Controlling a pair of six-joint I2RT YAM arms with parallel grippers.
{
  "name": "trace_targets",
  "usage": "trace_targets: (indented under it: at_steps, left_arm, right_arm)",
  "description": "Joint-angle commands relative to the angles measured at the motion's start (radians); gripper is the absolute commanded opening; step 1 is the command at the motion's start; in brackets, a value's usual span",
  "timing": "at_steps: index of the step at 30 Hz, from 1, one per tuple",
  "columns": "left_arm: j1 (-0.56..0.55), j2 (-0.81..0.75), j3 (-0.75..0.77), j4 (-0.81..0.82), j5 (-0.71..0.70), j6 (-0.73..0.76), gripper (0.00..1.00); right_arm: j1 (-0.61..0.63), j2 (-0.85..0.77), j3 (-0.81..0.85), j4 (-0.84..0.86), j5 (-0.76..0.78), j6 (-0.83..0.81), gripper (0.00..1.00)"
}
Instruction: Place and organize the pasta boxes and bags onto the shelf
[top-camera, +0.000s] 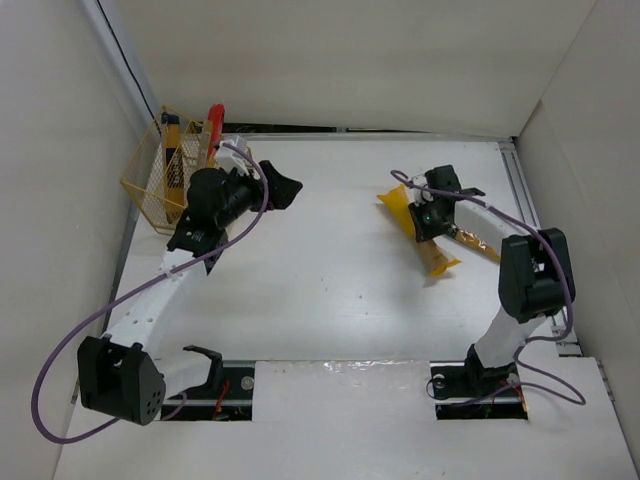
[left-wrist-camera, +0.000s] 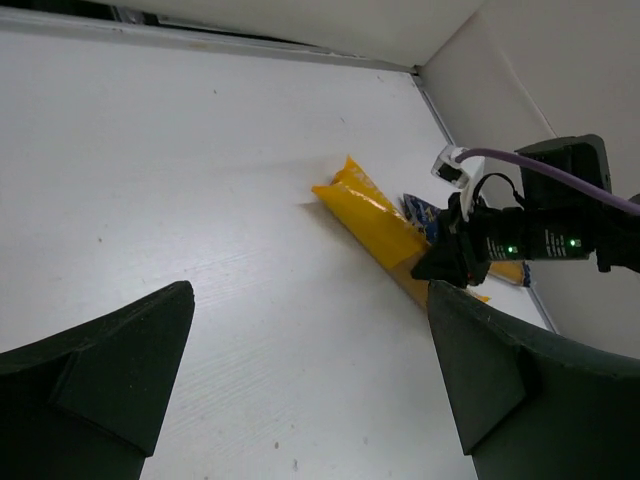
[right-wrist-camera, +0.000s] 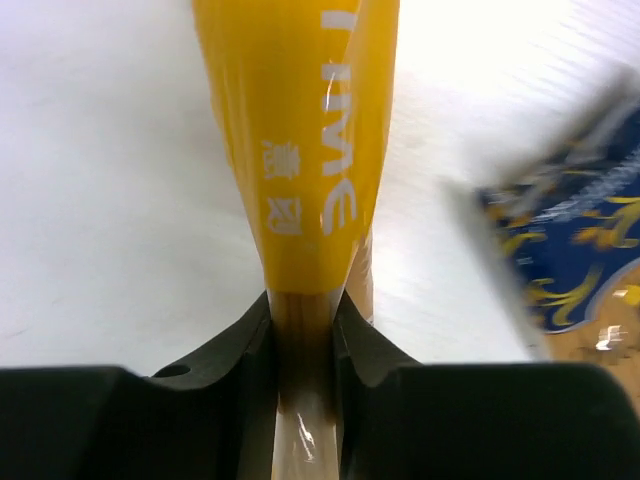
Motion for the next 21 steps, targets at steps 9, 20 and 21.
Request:
trace_targets:
  at_steps: [9,20,21]
  left_arm:
    - [-0.271,0.113,-0.038,0.19,-0.136,-0.286,1.0]
    - [-0.364,0.084,-0.095,0.238,-0.31,-0.474,1.0]
    - [-0.364,0.084,-0.116,0.275,-0.31,-0.475,1.0]
  right_arm:
    - [0.328,-0.509,-0.086,0.268,-0.052,0.202,0.0]
    - [0.584,-0.565,-0.064,0.422,0.04,0.332,0.0]
    - [0.598,-0.553,-0.05,0.422,0.04,0.332,0.0]
